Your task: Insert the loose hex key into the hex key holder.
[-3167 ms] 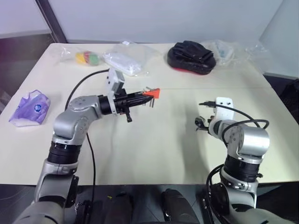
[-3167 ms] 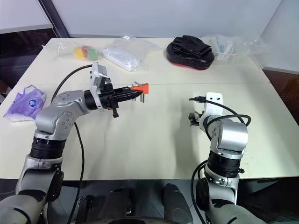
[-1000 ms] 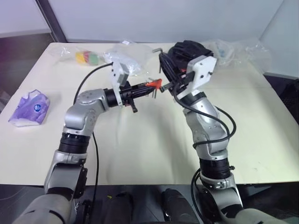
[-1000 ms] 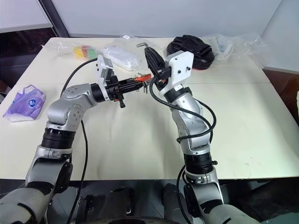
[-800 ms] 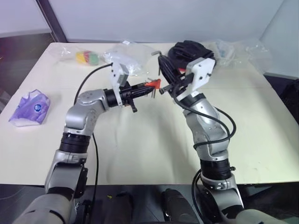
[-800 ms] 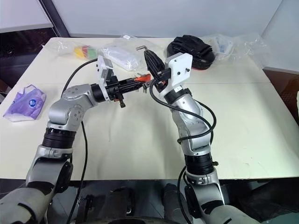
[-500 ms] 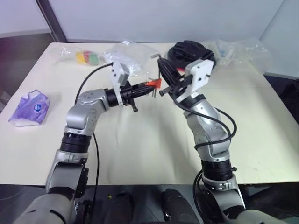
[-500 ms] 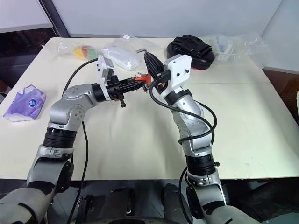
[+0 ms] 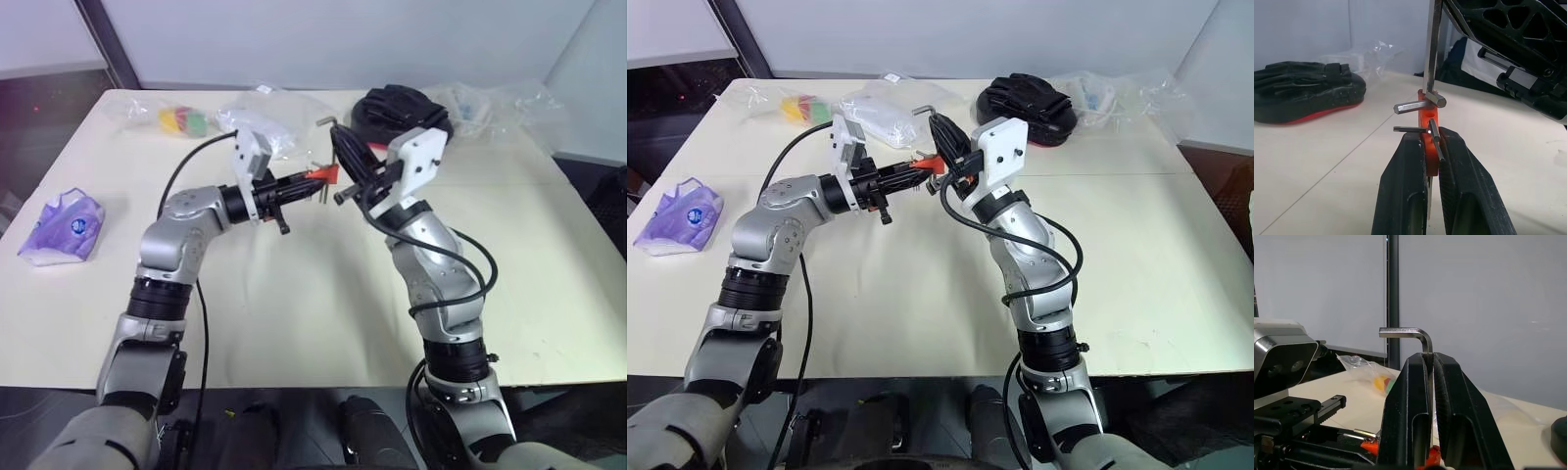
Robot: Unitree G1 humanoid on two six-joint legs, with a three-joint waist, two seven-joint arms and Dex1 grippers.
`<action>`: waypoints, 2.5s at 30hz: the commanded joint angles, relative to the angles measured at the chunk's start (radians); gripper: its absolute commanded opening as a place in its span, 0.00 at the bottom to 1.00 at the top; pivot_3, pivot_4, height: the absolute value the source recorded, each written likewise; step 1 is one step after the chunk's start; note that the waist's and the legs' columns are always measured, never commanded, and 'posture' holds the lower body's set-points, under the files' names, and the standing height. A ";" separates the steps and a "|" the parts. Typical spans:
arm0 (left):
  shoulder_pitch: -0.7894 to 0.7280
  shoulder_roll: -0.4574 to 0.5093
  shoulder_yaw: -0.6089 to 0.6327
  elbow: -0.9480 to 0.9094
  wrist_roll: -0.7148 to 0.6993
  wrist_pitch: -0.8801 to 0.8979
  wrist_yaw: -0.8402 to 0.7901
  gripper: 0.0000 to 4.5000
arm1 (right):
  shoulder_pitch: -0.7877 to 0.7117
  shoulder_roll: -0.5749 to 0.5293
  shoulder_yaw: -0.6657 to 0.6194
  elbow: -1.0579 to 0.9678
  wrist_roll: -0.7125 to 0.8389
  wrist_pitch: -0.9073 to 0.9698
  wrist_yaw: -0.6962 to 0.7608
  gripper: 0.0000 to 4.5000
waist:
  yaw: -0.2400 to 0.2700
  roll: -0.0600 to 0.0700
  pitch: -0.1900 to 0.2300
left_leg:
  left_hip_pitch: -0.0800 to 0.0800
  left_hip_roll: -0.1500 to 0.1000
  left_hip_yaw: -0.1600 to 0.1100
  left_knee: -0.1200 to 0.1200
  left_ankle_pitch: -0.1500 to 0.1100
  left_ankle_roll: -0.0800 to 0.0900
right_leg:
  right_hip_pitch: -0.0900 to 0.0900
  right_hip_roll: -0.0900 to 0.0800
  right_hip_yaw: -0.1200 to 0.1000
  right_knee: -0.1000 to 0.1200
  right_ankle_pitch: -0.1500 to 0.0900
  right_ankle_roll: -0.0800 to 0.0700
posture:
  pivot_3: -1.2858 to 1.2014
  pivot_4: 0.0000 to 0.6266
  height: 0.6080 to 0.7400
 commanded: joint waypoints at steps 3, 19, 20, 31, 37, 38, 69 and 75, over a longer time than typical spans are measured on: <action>-0.024 -0.003 0.019 -0.028 -0.011 -0.013 0.004 0.00 | -0.003 -0.004 -0.003 -0.041 0.015 -0.005 -0.002 0.02 | 0.000 0.000 0.000 | 0.000 0.000 0.000 0.000 0.000 0.000 | 0.000 0.000 0.000 0.000 0.000 0.000 | 0.52 0.24 1.00; -0.027 0.001 0.019 -0.031 -0.012 -0.009 -0.001 0.00 | -0.016 -0.014 -0.021 -0.018 0.014 -0.015 -0.009 0.02 | 0.000 0.000 0.000 | 0.000 0.000 0.000 0.000 0.000 0.000 | 0.000 0.000 0.000 0.000 0.000 0.000 | 0.52 0.24 1.00; -0.029 0.001 0.020 -0.030 -0.012 -0.009 -0.001 0.00 | -0.015 -0.013 -0.020 -0.018 0.015 -0.014 -0.008 0.02 | 0.000 0.000 0.000 | 0.000 0.000 0.000 0.000 0.000 0.000 | 0.000 0.000 0.000 0.000 0.000 0.000 | 0.52 0.24 1.00; -0.032 -0.003 0.020 -0.036 -0.015 -0.008 0.003 0.00 | 0.000 -0.007 -0.021 -0.007 0.019 -0.018 -0.007 0.02 | 0.000 0.000 0.000 | 0.000 0.000 0.000 0.000 0.000 0.000 | 0.000 0.000 0.000 0.000 0.000 0.000 | 0.52 0.24 1.00; -0.034 -0.004 0.021 -0.037 -0.016 -0.008 0.001 0.00 | -0.005 -0.006 -0.023 0.012 0.016 -0.031 -0.008 0.02 | 0.000 0.000 0.000 | 0.000 0.000 0.000 0.000 0.000 0.000 | 0.000 0.000 0.000 0.000 0.000 0.000 | 0.52 0.24 1.00; -0.034 -0.004 0.021 -0.037 -0.017 -0.008 0.001 0.00 | -0.005 -0.006 -0.023 0.014 0.016 -0.032 -0.008 0.02 | 0.000 0.000 0.000 | 0.000 0.000 0.000 0.000 0.000 0.000 | 0.000 0.000 0.000 0.000 0.000 0.000 | 0.52 0.24 1.00; 0.031 -0.152 0.049 -0.033 -0.148 0.230 0.124 0.00 | 0.346 -0.205 -0.180 -0.311 0.143 0.148 0.007 0.99 | 0.003 0.000 0.000 | 0.000 -0.001 0.000 0.000 0.000 0.000 | 0.002 0.001 0.000 -0.001 0.000 0.000 | 0.52 0.24 1.00; 0.059 -0.252 0.087 0.032 -0.240 0.437 0.230 0.00 | 0.507 -0.255 -0.258 -0.383 0.165 0.170 -0.005 0.99 | 0.001 0.000 0.000 | 0.000 -0.001 0.000 0.001 0.000 0.000 | 0.002 0.001 0.000 -0.001 0.000 0.000 | 0.52 0.24 1.00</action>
